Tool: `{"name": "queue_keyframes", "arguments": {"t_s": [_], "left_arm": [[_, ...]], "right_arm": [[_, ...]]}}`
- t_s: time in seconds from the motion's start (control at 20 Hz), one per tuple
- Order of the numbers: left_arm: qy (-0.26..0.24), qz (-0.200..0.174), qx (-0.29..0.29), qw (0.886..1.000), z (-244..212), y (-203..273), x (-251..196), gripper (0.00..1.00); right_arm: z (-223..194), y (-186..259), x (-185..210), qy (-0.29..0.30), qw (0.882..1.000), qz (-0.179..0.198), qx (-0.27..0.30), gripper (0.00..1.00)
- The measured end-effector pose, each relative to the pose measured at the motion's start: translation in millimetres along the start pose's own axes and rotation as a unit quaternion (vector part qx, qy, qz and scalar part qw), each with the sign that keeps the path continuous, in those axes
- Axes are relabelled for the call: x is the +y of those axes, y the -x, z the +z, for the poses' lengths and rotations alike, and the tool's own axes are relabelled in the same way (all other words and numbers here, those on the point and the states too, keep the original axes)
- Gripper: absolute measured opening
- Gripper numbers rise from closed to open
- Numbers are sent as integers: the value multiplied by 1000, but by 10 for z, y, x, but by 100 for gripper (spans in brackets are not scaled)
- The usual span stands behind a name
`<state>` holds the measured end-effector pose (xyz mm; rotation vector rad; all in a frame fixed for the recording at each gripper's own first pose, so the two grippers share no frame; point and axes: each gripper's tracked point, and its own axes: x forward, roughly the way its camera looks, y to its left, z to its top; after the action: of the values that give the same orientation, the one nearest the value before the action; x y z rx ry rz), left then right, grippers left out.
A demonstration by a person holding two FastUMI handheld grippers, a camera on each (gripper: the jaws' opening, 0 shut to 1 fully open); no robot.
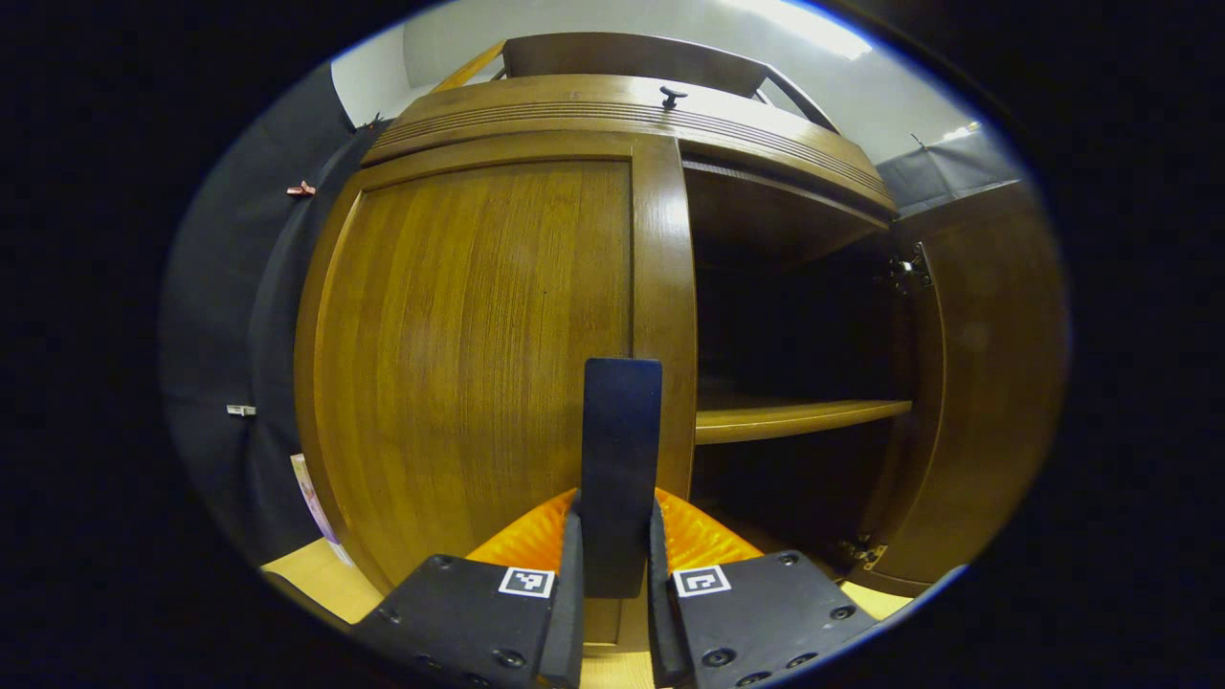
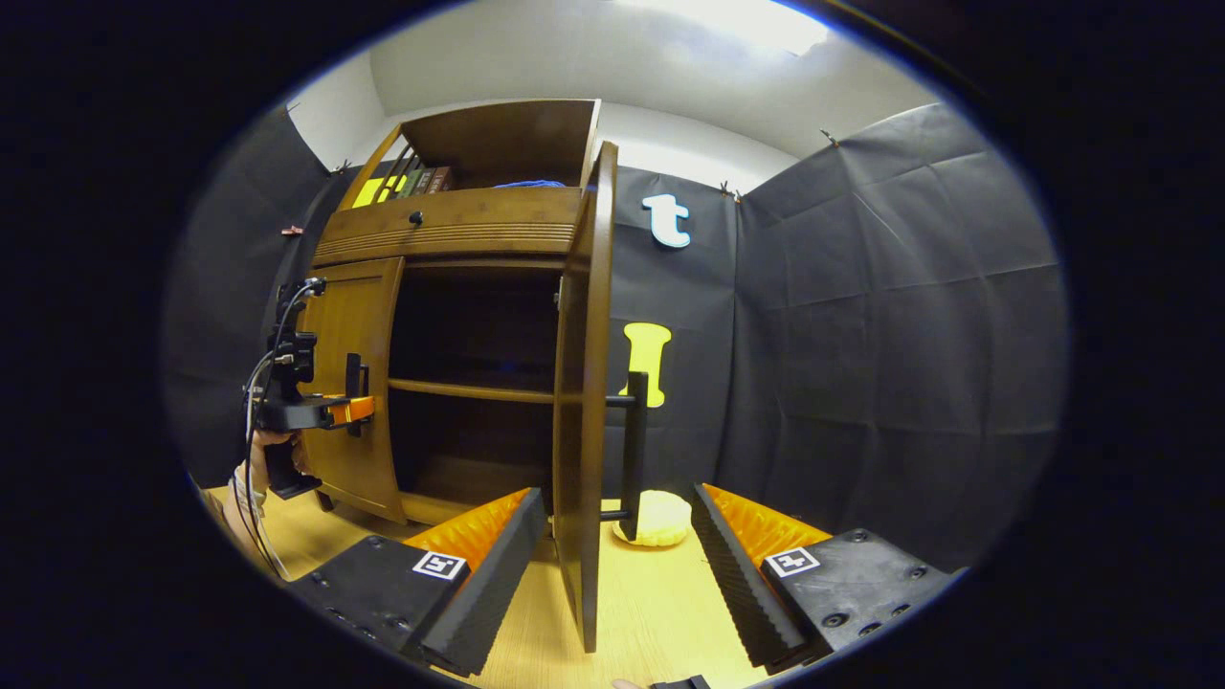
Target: Open the right door of the double-door shoe cabinet with the right hand, and open the left door with the left hand.
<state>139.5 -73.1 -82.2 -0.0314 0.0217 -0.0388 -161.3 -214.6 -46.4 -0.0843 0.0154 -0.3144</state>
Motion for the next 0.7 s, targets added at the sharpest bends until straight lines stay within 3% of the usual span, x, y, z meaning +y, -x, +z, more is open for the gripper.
{"name": "queue_keyframes", "arguments": {"t_s": [0.4, 0.7], "left_arm": [[-8, -55, 8, 998, 20, 510, 64, 31], [-1, -77, 12, 997, 29, 887, 170, 30]], "right_arm": [[82, 130, 360, 3, 1000, 20, -7, 95], [89, 169, 639, 4, 999, 38, -6, 98]]}}
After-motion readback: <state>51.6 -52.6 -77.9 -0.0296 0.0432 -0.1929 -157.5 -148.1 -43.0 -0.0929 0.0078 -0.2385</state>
